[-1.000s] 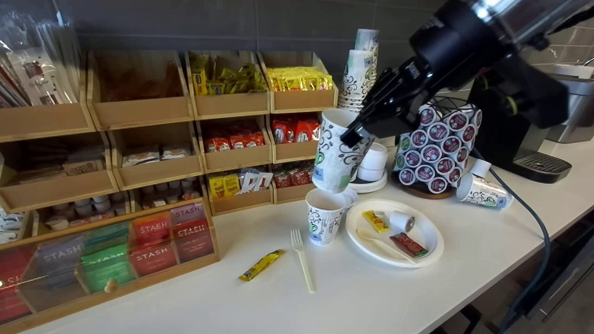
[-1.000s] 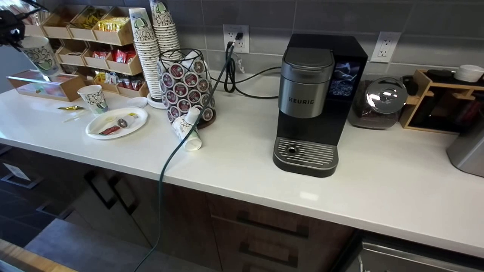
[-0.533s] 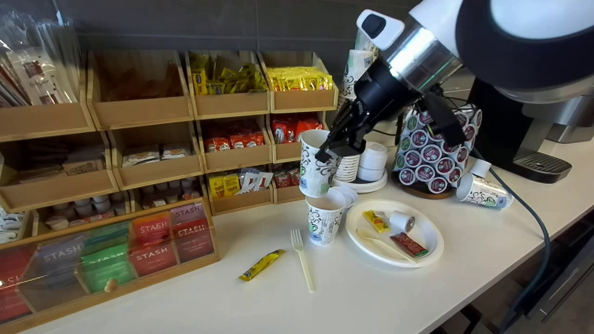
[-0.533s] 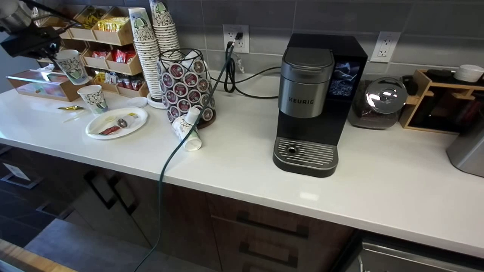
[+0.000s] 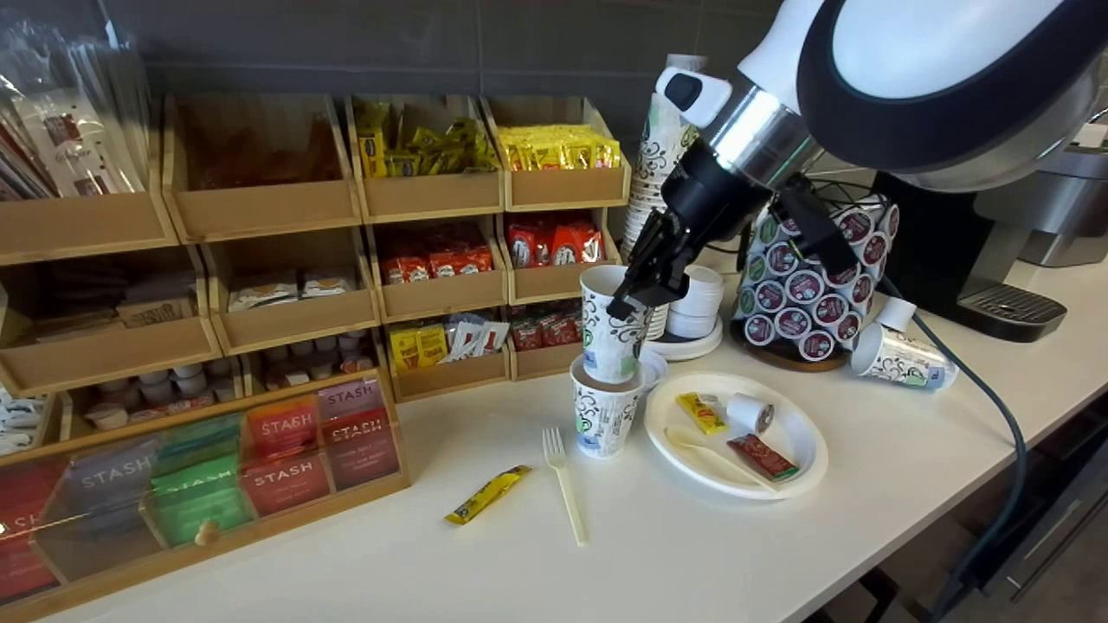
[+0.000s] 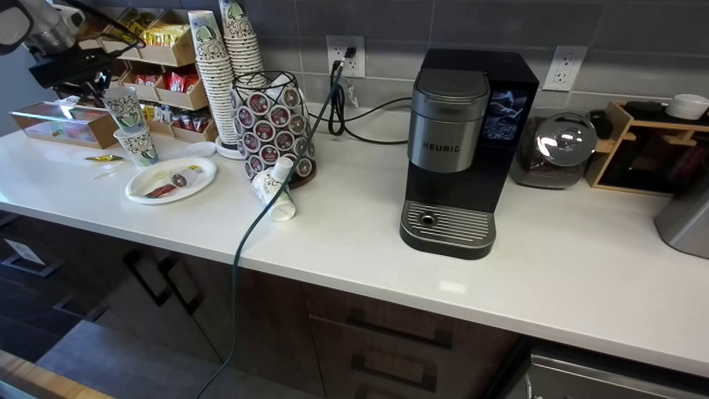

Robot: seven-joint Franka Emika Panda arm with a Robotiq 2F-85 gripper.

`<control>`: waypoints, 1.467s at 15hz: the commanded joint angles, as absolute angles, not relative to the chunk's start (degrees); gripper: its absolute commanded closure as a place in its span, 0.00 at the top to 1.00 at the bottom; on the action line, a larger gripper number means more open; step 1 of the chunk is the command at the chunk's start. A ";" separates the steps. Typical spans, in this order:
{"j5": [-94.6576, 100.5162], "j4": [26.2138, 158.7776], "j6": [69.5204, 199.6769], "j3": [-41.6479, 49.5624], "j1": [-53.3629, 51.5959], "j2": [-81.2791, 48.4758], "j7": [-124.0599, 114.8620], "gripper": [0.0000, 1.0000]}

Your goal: Pick up the coffee cup in the middle and put it inside the coffee cup on the left.

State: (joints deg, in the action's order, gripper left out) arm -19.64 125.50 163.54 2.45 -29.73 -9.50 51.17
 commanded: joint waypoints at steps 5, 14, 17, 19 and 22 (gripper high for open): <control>-19.88 125.17 160.88 2.25 -29.42 -9.65 52.61 0.01; -16.19 125.11 158.80 -6.22 -20.76 -9.80 49.86 0.01; -16.42 125.10 159.57 -11.40 -16.08 -10.09 50.86 0.01; -16.05 124.79 160.19 -13.35 -14.43 -10.46 49.93 0.19; -16.46 124.71 159.62 -15.45 -12.55 -10.14 50.07 0.43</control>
State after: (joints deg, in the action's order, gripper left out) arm -17.23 125.38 160.08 -12.83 -15.07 -9.59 51.03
